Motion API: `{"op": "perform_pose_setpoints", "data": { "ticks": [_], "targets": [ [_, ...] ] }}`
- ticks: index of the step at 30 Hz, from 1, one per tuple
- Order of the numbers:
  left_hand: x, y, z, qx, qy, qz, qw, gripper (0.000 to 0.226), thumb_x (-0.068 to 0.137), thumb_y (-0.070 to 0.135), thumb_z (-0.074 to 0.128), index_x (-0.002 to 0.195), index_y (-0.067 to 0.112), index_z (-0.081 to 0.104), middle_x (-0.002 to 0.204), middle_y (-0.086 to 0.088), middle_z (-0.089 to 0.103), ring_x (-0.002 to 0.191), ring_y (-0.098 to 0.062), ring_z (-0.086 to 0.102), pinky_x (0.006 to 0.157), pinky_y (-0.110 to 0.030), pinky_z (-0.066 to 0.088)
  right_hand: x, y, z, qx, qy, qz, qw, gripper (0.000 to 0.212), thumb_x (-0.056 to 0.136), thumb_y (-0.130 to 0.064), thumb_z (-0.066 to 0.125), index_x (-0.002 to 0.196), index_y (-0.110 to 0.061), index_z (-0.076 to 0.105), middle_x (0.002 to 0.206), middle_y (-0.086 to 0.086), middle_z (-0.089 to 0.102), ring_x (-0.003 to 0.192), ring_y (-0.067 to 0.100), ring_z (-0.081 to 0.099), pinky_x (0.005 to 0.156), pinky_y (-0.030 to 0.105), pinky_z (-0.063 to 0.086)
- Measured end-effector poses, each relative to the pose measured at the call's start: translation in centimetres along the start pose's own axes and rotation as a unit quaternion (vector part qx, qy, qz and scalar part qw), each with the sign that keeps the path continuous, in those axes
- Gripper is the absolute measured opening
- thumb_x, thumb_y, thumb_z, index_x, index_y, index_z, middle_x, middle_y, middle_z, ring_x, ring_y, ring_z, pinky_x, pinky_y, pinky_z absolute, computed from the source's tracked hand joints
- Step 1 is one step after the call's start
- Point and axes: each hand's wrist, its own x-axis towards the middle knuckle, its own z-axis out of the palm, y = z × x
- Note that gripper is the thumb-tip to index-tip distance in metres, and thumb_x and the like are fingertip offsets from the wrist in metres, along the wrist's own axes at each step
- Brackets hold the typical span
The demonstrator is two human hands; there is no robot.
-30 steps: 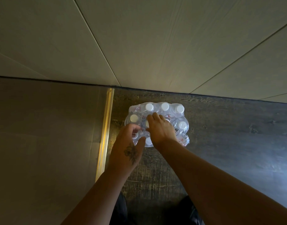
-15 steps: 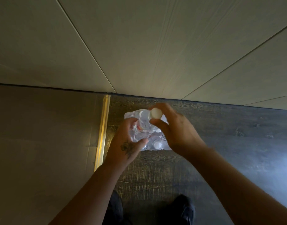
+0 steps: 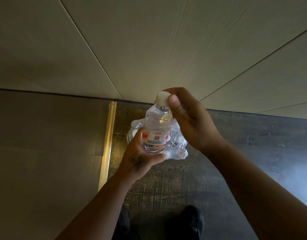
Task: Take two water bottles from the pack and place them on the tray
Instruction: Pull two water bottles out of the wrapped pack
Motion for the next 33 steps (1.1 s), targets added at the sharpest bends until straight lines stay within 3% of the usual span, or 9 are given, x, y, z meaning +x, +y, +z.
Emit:
{"op": "perform_pose_setpoints", "data": {
  "ticks": [2,4,7,9,14,20,26,31,33],
  "targets": [
    [-0.1,-0.7,-0.7,0.001,0.003,0.002,1.000,0.072,0.071,0.014,0.096,0.127,0.037,0.057,0.110,0.024,0.078,0.103,0.004,0.076,0.082,-0.014,0.063,0.1,2.3,1.0,0.018,0.010,0.075,0.997,0.046,0.106,-0.055,0.037,0.119,-0.020,0.064,0.100,-0.010,0.072,0.095,0.011,0.073,0.082,0.040,0.062],
    [-0.2,-1.1,-1.5,-0.006,0.009,-0.006,1.000,0.073,0.070,0.007,0.096,0.122,0.041,0.056,0.103,0.036,0.077,0.099,0.013,0.075,0.076,-0.004,0.058,-0.2,5.4,2.2,-0.082,-0.017,0.114,0.990,0.039,0.101,-0.058,0.044,0.117,-0.027,0.062,0.100,-0.014,0.070,0.091,0.002,0.070,0.081,0.036,0.061],
    [0.1,-1.5,-2.3,-0.041,0.012,-0.026,0.999,0.084,0.058,0.030,0.095,0.134,0.028,0.059,0.112,0.017,0.079,0.105,-0.003,0.077,0.083,-0.020,0.064,-0.6,9.9,4.7,-0.275,-0.117,0.122,0.947,0.037,0.101,-0.042,0.063,0.133,-0.026,0.057,0.128,-0.001,0.069,0.108,0.016,0.071,0.090,0.040,0.063],
    [0.6,-1.8,-2.6,-0.050,0.019,-0.033,0.998,0.090,0.060,0.028,0.098,0.140,0.023,0.057,0.124,0.006,0.075,0.115,-0.011,0.074,0.093,-0.027,0.062,-0.9,11.9,6.7,-0.348,-0.146,0.116,0.919,0.044,0.100,-0.036,0.066,0.140,-0.023,0.053,0.140,0.006,0.063,0.122,0.027,0.067,0.092,0.045,0.060],
    [1.0,-2.3,-2.7,-0.062,0.041,-0.039,0.996,0.082,0.057,0.026,0.094,0.129,0.039,0.057,0.123,0.008,0.075,0.115,-0.009,0.074,0.079,-0.016,0.064,-1.2,15.5,10.0,-0.453,-0.140,0.152,0.867,0.050,0.100,-0.034,0.070,0.142,-0.016,0.050,0.138,0.015,0.062,0.125,0.034,0.066,0.093,0.045,0.060],
    [0.2,-2.8,-2.1,-0.079,0.036,-0.040,0.995,0.097,0.052,0.033,0.095,0.139,0.021,0.056,0.132,-0.007,0.074,0.124,-0.029,0.073,0.097,-0.031,0.062,-0.3,16.8,10.6,-0.431,-0.131,0.146,0.881,0.032,0.105,-0.022,0.061,0.134,-0.010,0.055,0.125,0.016,0.070,0.110,0.031,0.074,0.089,0.043,0.061],
    [-0.5,-1.7,-2.3,-0.059,0.026,-0.040,0.997,0.104,0.046,0.048,0.086,0.142,0.019,0.056,0.130,-0.002,0.074,0.120,-0.020,0.072,0.100,-0.035,0.062,-1.9,10.9,6.3,-0.408,-0.053,0.111,0.904,0.028,0.105,-0.029,0.052,0.125,-0.010,0.051,0.114,0.015,0.063,0.082,0.037,0.075,0.064,0.042,0.060],
    [-1.0,-0.2,-2.0,-0.065,0.042,-0.049,0.996,0.091,0.057,0.020,0.095,0.140,0.024,0.057,0.125,0.001,0.077,0.113,-0.016,0.076,0.095,-0.035,0.062,-2.8,3.3,0.7,-0.358,0.067,0.020,0.931,0.030,0.108,-0.043,0.042,0.111,-0.014,0.051,0.099,0.003,0.055,0.062,0.023,0.052,0.052,0.028,0.033],
    [-1.0,0.6,-1.8,-0.061,0.045,-0.038,0.996,0.083,0.068,0.005,0.095,0.139,0.026,0.059,0.122,0.003,0.078,0.111,-0.013,0.075,0.094,-0.036,0.062,-2.4,1.0,-1.3,-0.341,0.101,-0.018,0.935,0.032,0.109,-0.041,0.047,0.110,-0.010,0.054,0.097,0.007,0.058,0.064,0.027,0.050,0.057,0.030,0.035]
  ]
}}
